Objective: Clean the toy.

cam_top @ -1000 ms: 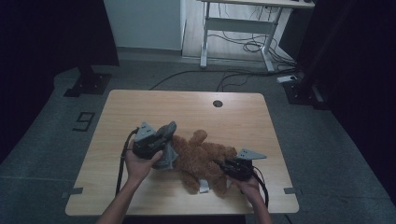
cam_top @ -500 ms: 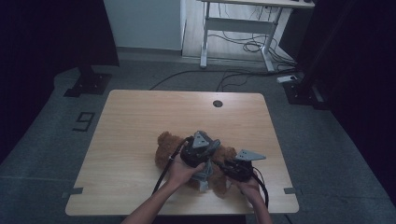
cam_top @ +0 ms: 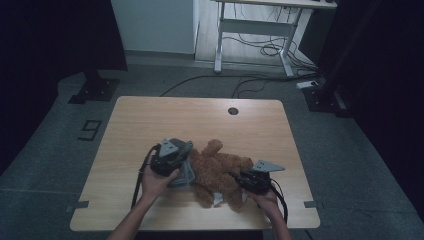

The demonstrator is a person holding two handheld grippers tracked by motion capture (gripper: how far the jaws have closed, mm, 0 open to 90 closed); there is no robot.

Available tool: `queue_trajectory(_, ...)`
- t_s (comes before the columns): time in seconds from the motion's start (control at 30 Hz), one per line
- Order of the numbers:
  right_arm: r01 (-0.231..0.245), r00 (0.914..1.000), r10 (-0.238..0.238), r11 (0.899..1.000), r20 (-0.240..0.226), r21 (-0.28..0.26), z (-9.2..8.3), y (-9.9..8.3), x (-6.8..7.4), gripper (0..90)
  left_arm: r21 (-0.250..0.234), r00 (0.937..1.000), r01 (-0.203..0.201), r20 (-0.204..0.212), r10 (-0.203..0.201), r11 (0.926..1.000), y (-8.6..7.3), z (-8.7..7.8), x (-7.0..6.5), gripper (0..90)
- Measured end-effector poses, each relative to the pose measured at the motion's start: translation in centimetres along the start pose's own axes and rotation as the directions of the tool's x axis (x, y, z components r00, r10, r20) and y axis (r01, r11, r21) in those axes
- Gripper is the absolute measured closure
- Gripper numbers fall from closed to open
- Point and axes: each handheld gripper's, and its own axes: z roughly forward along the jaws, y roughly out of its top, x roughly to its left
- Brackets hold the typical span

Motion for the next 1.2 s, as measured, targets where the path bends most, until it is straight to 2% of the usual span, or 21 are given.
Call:
queue_trajectory(0.13,-0.003,1.0000,0.003,1.000,0.000,0.000,0.0,0.0,-0.1,73.3,0.063,0.9985,0.041,-0.039,-0.039,0.9972,-2.4,0.0,2.4,79.3)
queue_trajectory(0.17,-0.003,1.0000,0.003,1.000,0.001,-0.001,0.0,0.0,-0.1,73.3,0.087,0.9977,0.059,-0.039,-0.055,0.9945,-3.2,0.3,2.9,79.3)
queue_trajectory(0.2,-0.003,1.0000,0.003,1.000,0.002,0.001,0.0,0.0,-0.1,73.4,0.114,0.9974,0.071,-0.021,-0.069,0.9909,-4.3,0.8,3.4,79.3)
queue_trajectory(0.23,-0.007,1.0000,0.007,1.000,0.002,-0.001,0.0,0.0,-0.1,73.4,0.133,0.9973,0.073,0.003,-0.074,0.9884,-5.2,1.3,3.5,79.3)
queue_trajectory(0.27,-0.008,1.0000,0.008,1.000,0.001,-0.001,0.0,0.0,-0.1,73.3,0.150,0.9980,0.062,0.008,-0.063,0.9868,-5.9,1.7,3.5,79.2)
queue_trajectory(0.3,-0.011,0.9999,0.011,1.000,0.001,-0.004,0.0,-0.1,-0.1,73.3,0.153,0.9982,0.058,0.002,-0.059,0.9865,-6.3,1.9,3.4,79.2)
queue_trajectory(0.37,-0.011,0.9999,0.011,1.000,0.002,-0.004,0.0,-0.1,-0.1,73.3,0.138,0.9971,0.074,0.009,-0.076,0.9877,-6.3,1.7,3.5,79.2)
queue_trajectory(0.43,-0.012,0.9999,0.012,1.000,0.004,-0.005,0.0,-0.1,-0.2,73.3,0.108,0.9963,0.084,0.011,-0.085,0.9906,-5.5,1.2,3.8,79.2)
queue_trajectory(0.57,-0.004,1.0000,0.004,1.000,0.006,-0.003,0.0,0.0,-0.2,73.3,0.011,0.9971,0.076,0.004,-0.076,0.9971,-2.5,-1.2,4.0,79.2)
queue_trajectory(0.63,-0.002,1.0000,0.002,1.000,0.007,-0.006,0.0,0.0,-0.2,73.3,-0.033,0.9981,0.061,0.015,-0.060,0.9976,-1.0,-2.1,3.6,79.2)
queue_trajectory(0.73,-0.002,1.0000,0.002,1.000,0.009,-0.009,0.1,0.1,-0.3,73.3,-0.069,0.9987,0.032,0.041,-0.030,0.9971,1.3,-2.5,2.4,79.2)
queue_trajectory(0.8,0.003,0.9999,-0.003,1.000,0.012,-0.007,0.2,0.2,-0.4,73.3,-0.070,0.9988,0.009,0.049,-0.005,0.9975,2.5,-2.0,1.6,79.1)
queue_trajectory(0.87,0.008,0.9998,-0.008,1.000,0.017,-0.007,0.2,0.3,-0.5,73.4,-0.049,0.9982,-0.015,0.057,0.018,0.9987,3.7,-0.9,0.7,79.0)
queue_trajectory(0.93,0.012,0.9997,-0.012,1.000,0.020,-0.003,0.3,0.5,-0.6,73.5,-0.006,0.9978,-0.031,0.058,0.031,0.9995,4.6,0.9,0.3,78.8)
queue_trajectory(1.0,0.018,0.9995,-0.018,1.000,0.025,0.001,0.4,0.7,-0.7,73.8,0.021,0.9982,-0.026,0.055,0.025,0.9995,5.0,2.2,0.4,78.8)
queue_trajectory(1.1,0.026,0.9992,-0.026,1.000,0.032,0.009,0.6,1.0,-1.0,74.0,0.062,0.9981,0.003,0.062,-0.007,0.9981,5.1,4.2,1.0,78.7)
queue_trajectory(1.2,0.040,0.9976,-0.041,0.999,0.056,0.011,1.0,1.5,-1.5,74.7,0.069,0.9976,0.023,0.063,-0.027,0.9974,4.8,5.0,1.5,78.6)
